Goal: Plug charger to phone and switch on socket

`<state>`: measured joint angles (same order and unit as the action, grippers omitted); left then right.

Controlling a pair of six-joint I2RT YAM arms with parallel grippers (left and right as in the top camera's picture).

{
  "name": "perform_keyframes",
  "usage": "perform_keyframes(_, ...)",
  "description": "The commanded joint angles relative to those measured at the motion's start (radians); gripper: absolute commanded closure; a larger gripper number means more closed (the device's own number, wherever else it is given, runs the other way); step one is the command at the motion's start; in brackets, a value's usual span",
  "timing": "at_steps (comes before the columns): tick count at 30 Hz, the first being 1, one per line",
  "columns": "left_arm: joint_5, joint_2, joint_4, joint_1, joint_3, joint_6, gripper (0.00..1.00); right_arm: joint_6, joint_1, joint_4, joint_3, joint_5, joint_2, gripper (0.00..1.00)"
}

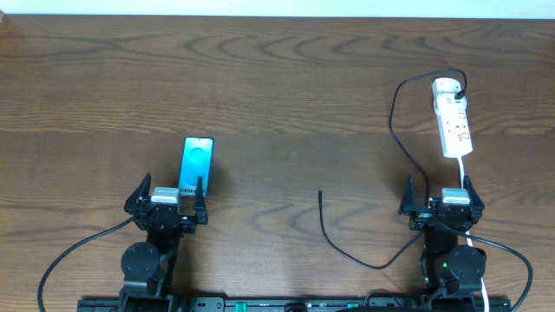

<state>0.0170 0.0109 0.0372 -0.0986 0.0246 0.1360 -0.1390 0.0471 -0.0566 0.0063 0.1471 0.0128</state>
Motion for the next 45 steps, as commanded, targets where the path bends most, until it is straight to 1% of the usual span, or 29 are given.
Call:
perform_keyframes(1, -0.006, 0.0, 0.036, 0.006, -0.02, 0.01, 0.02, 0.011, 0.007, -0.004, -0.001, 0.004, -0.006, 0.01)
perform_keyframes(16, -0.032, 0.0, 0.016, 0.006, -0.02, 0.009, 0.02, 0.011, 0.007, -0.004, -0.001, 0.004, -0.006, 0.01)
perform_keyframes(18, -0.018, 0.0, -0.034, 0.006, -0.016, -0.013, 0.02, 0.011, 0.007, -0.004, -0.001, 0.004, -0.006, 0.01)
perform_keyframes(19, 0.01, 0.0, -0.104, 0.006, -0.005, -0.018, 0.02, 0.011, 0.007, -0.004, -0.001, 0.004, -0.006, 0.01)
perform_keyframes(20, 0.019, 0.0, -0.136, 0.006, 0.005, -0.02, 0.02, 0.011, 0.007, -0.004, -0.001, 0.004, -0.006, 0.01)
perform_keyframes(22, 0.019, 0.001, -0.177, 0.006, 0.049, -0.048, 0.02, 0.011, 0.007, -0.004, -0.001, 0.004, -0.006, 0.01)
perform_keyframes(25, 0.02, 0.035, -0.164, 0.006, 0.143, -0.051, 0.02, 0.011, 0.007, -0.004, -0.001, 0.004, -0.006, 0.01)
perform_keyframes(28, 0.016, 0.142, -0.13, 0.006, 0.285, -0.05, 0.02, 0.011, 0.007, -0.004, -0.001, 0.004, -0.006, 0.01)
perform_keyframes(29, 0.016, 0.207, -0.111, 0.006, 0.356, -0.051, 0.02, 0.011, 0.007, -0.004, -0.001, 0.004, -0.006, 0.01)
perform_keyframes(31, 0.016, 0.323, -0.051, 0.006, 0.483, -0.051, 0.02, 0.011, 0.007, -0.004, -0.001, 0.004, -0.006, 0.01)
perform_keyframes(35, 0.016, 0.605, 0.144, 0.006, 0.793, -0.051, 0.02, 0.011, 0.007, -0.004, -0.001, 0.004, -0.006, 0.01)
perform_keyframes(39, 0.017, 0.904, 0.415, 0.006, 1.139, -0.05, 0.02, 0.011, 0.007, -0.004, -0.001, 0.004, -0.006, 0.01)
perform_keyframes(41, 0.017, 1.059, 0.577, 0.006, 1.321, -0.041, 0.02, 0.011, 0.007, -0.004, -0.001, 0.004, -0.006, 0.01)
perform_keyframes(45, 0.018, 1.322, 0.883, 0.006, 1.605, -0.024, 0.02, 0.011, 0.007, -0.004, -0.001, 0.004, -0.006, 0.01)
